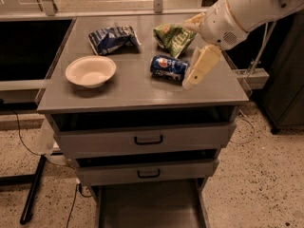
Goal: Place pepsi can into bottom drawer
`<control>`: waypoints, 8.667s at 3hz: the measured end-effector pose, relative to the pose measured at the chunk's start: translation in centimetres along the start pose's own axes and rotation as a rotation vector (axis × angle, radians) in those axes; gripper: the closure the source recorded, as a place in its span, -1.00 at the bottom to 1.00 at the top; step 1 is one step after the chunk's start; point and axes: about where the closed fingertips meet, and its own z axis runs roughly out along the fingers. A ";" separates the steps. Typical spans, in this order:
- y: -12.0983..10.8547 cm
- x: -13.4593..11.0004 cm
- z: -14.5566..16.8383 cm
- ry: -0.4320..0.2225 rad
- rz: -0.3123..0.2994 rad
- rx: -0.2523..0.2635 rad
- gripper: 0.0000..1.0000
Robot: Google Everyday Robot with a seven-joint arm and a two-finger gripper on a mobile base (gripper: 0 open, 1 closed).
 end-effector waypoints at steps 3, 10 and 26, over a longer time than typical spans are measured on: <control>-5.9 3.4 9.1 0.057 0.124 -0.008 -1.00; -6.3 5.7 11.3 0.095 0.176 -0.009 1.00; 28.5 34.0 41.5 -0.090 0.404 -0.024 1.00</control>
Offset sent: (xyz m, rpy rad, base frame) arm 0.1003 0.0285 -0.0797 -0.0349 0.0919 -0.1227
